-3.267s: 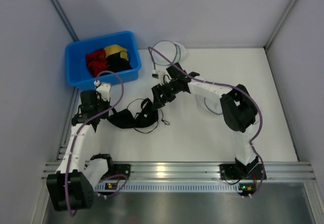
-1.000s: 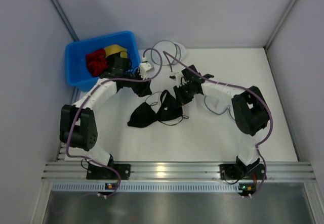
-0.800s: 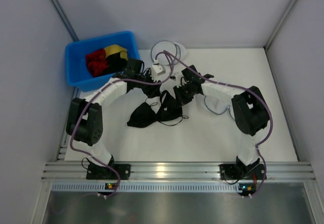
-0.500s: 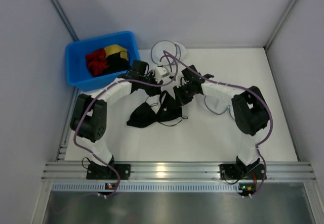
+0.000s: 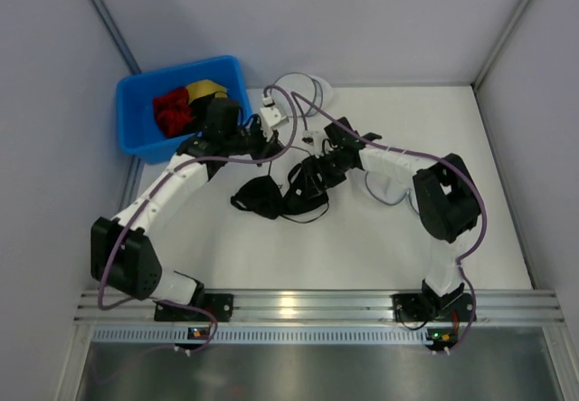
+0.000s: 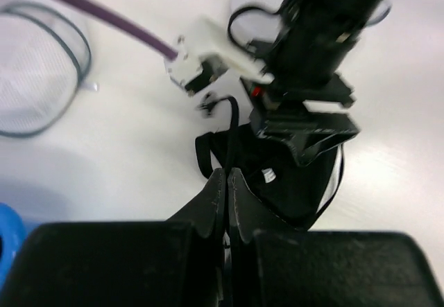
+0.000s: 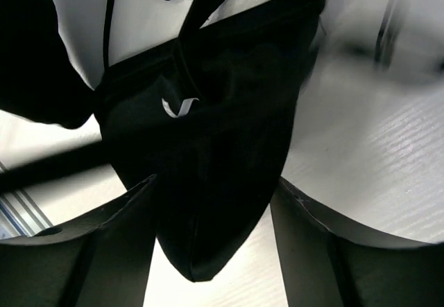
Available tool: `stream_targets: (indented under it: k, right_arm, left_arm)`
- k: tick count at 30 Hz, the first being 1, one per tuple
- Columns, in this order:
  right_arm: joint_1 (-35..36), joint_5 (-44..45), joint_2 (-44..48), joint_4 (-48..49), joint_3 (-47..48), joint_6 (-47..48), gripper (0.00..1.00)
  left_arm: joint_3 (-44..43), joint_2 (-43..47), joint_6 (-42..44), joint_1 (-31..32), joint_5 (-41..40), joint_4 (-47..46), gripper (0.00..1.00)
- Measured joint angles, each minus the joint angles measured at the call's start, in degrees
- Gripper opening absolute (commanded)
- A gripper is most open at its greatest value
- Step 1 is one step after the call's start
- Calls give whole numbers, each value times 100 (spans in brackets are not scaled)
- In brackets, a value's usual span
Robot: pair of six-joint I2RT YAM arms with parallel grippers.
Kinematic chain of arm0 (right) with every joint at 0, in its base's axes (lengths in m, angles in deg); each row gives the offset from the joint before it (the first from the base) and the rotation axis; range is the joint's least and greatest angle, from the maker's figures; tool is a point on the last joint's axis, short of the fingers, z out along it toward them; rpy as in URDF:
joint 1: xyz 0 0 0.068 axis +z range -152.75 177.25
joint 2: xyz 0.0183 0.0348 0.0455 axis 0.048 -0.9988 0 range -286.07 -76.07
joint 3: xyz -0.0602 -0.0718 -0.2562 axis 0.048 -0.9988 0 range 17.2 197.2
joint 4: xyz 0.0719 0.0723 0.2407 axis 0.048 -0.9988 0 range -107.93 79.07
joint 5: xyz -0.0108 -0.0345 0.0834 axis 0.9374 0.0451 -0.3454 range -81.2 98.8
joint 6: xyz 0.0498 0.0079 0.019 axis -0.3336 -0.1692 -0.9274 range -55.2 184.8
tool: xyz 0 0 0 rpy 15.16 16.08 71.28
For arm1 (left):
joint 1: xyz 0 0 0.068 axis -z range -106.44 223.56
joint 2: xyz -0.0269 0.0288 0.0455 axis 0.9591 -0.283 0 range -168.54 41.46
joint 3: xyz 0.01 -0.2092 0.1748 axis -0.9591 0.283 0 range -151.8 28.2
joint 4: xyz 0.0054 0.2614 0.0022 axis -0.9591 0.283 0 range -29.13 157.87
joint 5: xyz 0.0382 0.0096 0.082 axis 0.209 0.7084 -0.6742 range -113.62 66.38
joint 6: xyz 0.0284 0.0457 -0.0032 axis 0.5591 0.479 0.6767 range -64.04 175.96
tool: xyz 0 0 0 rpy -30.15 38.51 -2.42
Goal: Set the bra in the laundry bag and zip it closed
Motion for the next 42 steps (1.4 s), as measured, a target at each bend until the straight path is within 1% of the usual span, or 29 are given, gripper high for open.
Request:
stream_targets:
  k: [4, 9, 11, 15, 17, 19, 23, 25, 26, 27, 29, 30, 32, 35, 36, 37, 39, 41, 42]
  right_arm:
    - [-7, 9, -9, -37, -2, 2, 67]
    - [-125, -92, 0, -103, 0, 83, 69]
    - [-247, -140, 31, -192, 0, 210, 69]
    - [-428, -144, 221, -407, -2, 463, 64]
    - [-468, -138, 372, -470, -2, 566, 63]
    - [-492, -140, 466, -490, -2, 632, 60]
    - [-503, -140, 487, -487, -2, 651, 55]
    - [-516, -149, 487, -474, -2, 645, 54]
    - [-522, -151, 481, -470, -2, 640, 55]
    - [-531, -168, 463, -466, -2, 627, 56]
    - [-535, -234, 398, -433, -2, 570, 57]
    - [-538, -293, 350, -422, -2, 533, 58]
    - [-538, -396, 260, -378, 0, 452, 58]
    - [-538, -549, 111, -332, 15, 354, 52]
    - [-538, -581, 57, -330, 26, 337, 48]
    - [-538, -612, -9, -328, 50, 306, 46]
    - [-538, -656, -114, -310, 83, 260, 41]
    - [-538, -699, -192, -291, 90, 236, 38]
    - [-538, -721, -229, -284, 90, 227, 34]
  left_arm:
    - [162, 745, -151, -4, 332, -76, 0]
    - [660, 953, -153, -4, 765, -103, 0]
    - [879, 925, -111, -4, 850, -48, 0]
    - [1084, 730, -92, -4, 798, -9, 0]
    - [1078, 538, -146, -4, 619, -20, 0]
    - [1058, 326, -254, 11, 400, -22, 0]
    - [911, -133, -407, 68, 37, -33, 0]
    - [898, -269, -404, 129, -129, -35, 0]
    - [894, -321, -396, 160, -184, -35, 2]
    - [885, -385, -391, 197, -229, -37, 10]
    - [874, -516, -374, 251, -302, -39, 20]
    - [874, -586, -372, 275, -345, -44, 28]
    - [863, -730, -413, 319, -450, -39, 34]
    - [785, -938, -562, 350, -686, -37, 42]
    - [763, -968, -614, 350, -763, -39, 46]
    - [754, -975, -671, 345, -846, -39, 51]
    - [732, -951, -796, 304, -951, -37, 55]
    - [713, -870, -887, 214, -997, -26, 60]
    - [704, -811, -914, 149, -1008, -20, 61]
